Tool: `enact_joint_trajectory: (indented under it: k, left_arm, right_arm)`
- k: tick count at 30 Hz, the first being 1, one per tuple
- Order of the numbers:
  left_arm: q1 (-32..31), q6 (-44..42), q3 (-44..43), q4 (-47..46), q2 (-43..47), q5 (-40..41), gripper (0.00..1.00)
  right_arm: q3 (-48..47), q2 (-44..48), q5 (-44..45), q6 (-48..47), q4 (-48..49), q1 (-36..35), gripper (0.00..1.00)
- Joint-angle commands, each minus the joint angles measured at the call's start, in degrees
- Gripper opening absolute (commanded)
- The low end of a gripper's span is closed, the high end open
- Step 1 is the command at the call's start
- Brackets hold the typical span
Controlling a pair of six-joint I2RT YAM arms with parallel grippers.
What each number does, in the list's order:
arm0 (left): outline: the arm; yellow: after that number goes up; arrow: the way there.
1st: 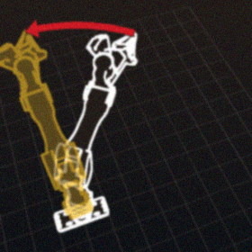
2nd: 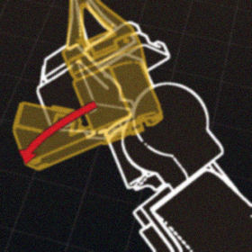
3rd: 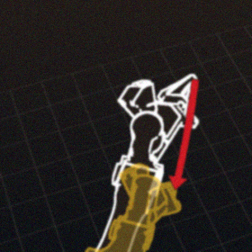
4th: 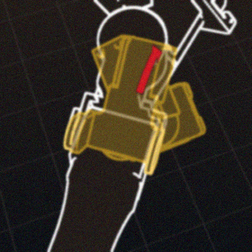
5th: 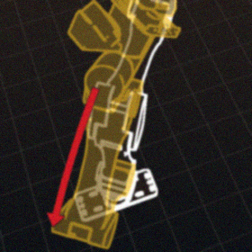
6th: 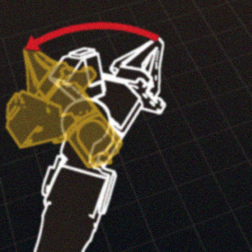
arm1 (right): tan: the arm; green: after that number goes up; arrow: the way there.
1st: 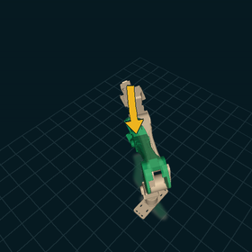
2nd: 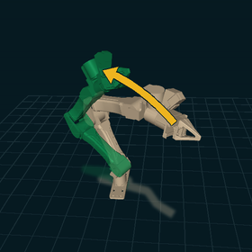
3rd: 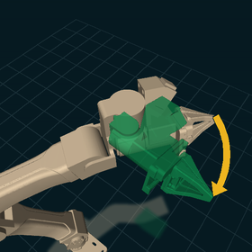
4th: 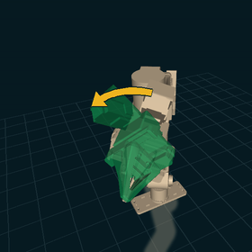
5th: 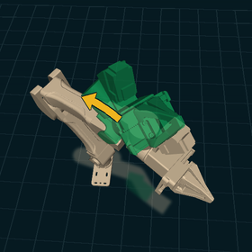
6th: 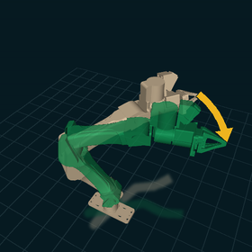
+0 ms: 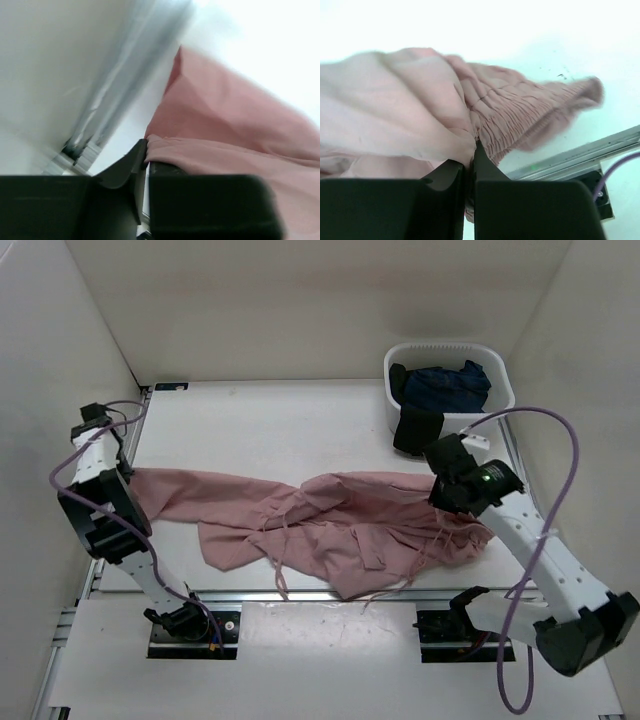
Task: Fold and stack the trousers
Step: Flatten the trousers out
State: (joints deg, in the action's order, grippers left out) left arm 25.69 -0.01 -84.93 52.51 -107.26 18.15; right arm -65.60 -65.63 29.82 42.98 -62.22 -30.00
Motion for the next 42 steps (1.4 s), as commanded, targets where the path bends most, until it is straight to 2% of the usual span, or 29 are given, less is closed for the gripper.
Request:
enact_joint_trajectory:
  k: [1,3,5,7,8,12,17,18,20,25,30,37,39,42]
  left_arm:
    - [0.93,0.01,0.55,0.83,6.10,5.65,0.21]
    - [1.63,0.01,0.55,0.84,5.49,6.54,0.31]
    - [1.64,0.01,-1.20,1.53,3.48,7.77,0.41]
    - [1.64,0.01,-2.43,2.24,2.15,7.78,0.59]
    - [1.64,0.01,-2.96,2.24,0.93,6.82,0.62]
    - [2.16,0.01,-5.60,6.55,0.29,4.44,0.83]
    - [2.17,0.01,1.85,7.08,7.23,-0.47,0.89]
    - [2.17,0.01,4.74,7.08,8.03,-3.44,0.89]
    - [2.17,0.01,7.22,6.30,8.03,-4.09,0.90]
    - [2.70,0.01,9.16,3.30,1.20,-6.01,0.90]
    - [2.70,0.01,6.80,3.30,-1.38,-6.91,0.90]
    - [4.01,0.01,4.33,1.98,14.17,-3.56,0.92]
    - [4.01,0.01,6.60,1.98,18.57,-3.56,0.95]
    - [4.01,0.01,13.34,2.51,19.99,-2.25,0.95]
  right_arm:
    - [-3.56,2.87,1.12,-2.27,-8.10,0.12,0.00]
    - [-7.32,3.40,1.81,-2.82,-10.29,0.12,0.00]
    - [-11.45,2.01,6.27,-4.40,-13.78,0.12,0.00]
    - [-17.68,0.86,9.19,-7.28,-15.56,0.64,0.00]
    - [-19.20,0.33,10.16,-8.34,-15.57,0.64,0.00]
    - [-22.20,-2.66,9.22,-11.69,-15.75,0.64,0.00]
    - [-20.18,-2.67,7.09,-11.69,-13.11,0.64,0.00]
    - [-20.18,-2.67,7.09,-11.69,-12.32,0.64,0.00]
    - [-19.30,-2.67,6.56,-12.40,-11.61,0.64,0.00]
    - [-18.77,-3.28,7.18,-12.92,-11.61,0.64,0.00]
    - [-18.77,-3.28,8.23,-12.92,-11.61,0.64,0.00]
    - [-16.84,-3.28,8.76,-12.92,-11.61,0.64,0.00]
    - [-16.32,-3.28,8.76,-12.92,-11.61,0.64,0.00]
    - [-15.17,-3.28,8.76,-12.92,-10.91,0.64,0.00]
